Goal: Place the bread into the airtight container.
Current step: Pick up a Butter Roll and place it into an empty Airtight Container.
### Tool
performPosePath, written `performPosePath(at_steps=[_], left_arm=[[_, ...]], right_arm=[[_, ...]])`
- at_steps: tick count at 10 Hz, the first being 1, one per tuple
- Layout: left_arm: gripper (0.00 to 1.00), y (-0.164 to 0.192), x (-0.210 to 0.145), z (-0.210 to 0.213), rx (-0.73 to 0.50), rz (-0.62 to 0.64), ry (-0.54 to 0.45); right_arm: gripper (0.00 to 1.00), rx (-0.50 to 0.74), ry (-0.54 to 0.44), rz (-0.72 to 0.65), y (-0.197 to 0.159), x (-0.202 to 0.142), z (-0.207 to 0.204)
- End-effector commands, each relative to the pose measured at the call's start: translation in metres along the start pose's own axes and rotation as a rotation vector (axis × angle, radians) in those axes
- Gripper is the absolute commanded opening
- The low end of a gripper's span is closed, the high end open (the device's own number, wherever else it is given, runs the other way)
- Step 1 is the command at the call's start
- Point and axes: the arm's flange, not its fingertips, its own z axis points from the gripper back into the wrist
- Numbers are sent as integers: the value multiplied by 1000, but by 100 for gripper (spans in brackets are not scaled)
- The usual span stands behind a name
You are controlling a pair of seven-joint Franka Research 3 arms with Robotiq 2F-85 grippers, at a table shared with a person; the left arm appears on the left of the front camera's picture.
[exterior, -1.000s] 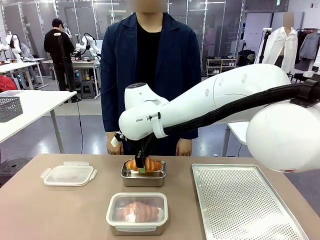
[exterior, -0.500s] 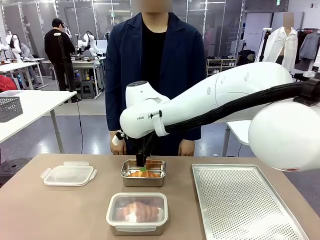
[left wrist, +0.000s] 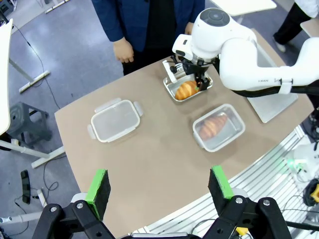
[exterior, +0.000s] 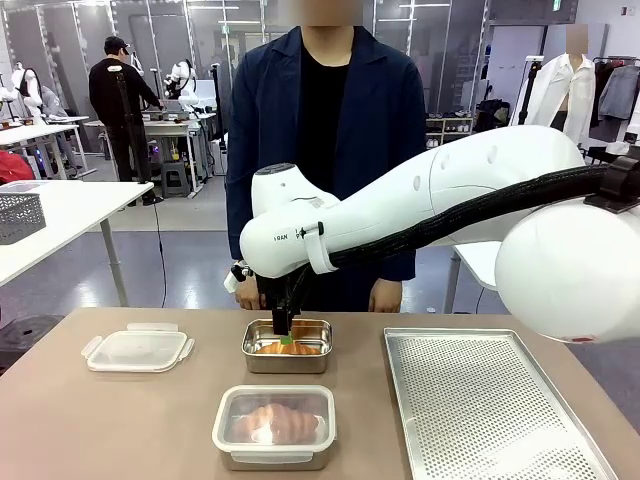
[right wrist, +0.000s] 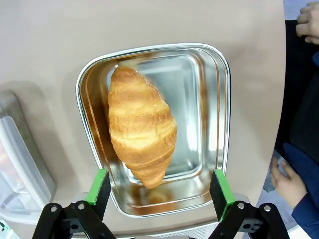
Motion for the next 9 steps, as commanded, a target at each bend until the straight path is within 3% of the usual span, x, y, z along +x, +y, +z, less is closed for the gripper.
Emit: performPosePath(at_steps=[1,7,8,9], left_arm=[[100,0,0,1,-8,-11,0],[100,0,0,1,-8,-11,0],[100,0,0,1,-8,-11,0],[100,0,0,1,-8,-11,0]], right_arm=[[100,-5,0,-19,0,1,1],[100,0,0,0,0,0,0],[100,-74,72,-19,-1,-15,30],[100,-23,55,-72,-3,-35,74]])
